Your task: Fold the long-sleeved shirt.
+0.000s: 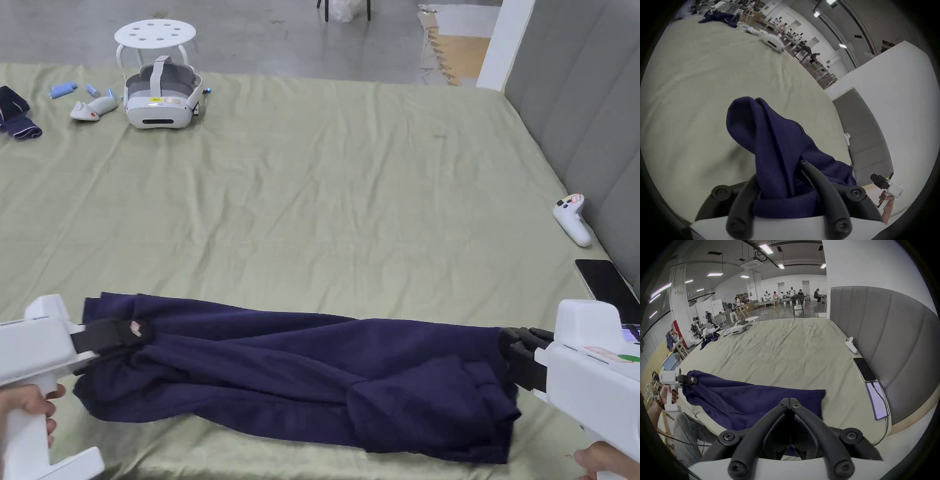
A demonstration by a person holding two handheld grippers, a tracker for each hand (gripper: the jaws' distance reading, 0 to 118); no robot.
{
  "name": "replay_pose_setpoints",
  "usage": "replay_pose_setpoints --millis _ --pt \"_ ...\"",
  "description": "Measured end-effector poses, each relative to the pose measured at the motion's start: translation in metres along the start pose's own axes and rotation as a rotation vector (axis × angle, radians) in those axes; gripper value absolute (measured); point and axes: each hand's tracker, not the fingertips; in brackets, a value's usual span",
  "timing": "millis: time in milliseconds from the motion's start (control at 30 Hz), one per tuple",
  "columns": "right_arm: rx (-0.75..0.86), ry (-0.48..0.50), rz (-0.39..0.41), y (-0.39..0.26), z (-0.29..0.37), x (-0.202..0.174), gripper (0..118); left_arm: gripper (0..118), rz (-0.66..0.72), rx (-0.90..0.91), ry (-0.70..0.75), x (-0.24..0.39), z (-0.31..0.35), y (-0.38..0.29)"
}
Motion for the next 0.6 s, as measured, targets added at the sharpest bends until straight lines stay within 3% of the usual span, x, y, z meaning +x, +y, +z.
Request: replay_pose_setpoints --millis 167,300,367,467,600 --pt "-0.005 0.000 0.010 0.002 -0.004 -0.004 0 19 0.038 0.072 0.131 -0.034 0.037 0.035" --pt "-0.003 0.012 0.015 0.004 -0.007 -0.009 0 19 0.123 0.132 0.166 -0.059 0.060 0.050" --pt "-0.004 0.021 0.021 0.005 -0.010 -0.013 0 19 0.090 0.128 0.166 -0.051 0.064 0.052" --pt "-0.005 0.036 0.028 0.006 -0.014 -0.017 0 19 0.023 0.135 0.073 -0.015 0.068 0.049" --pt "-0.004 0.052 0.038 0.009 -0.015 -0.022 0 19 0.000 0.124 -0.175 0.055 0.073 0.036"
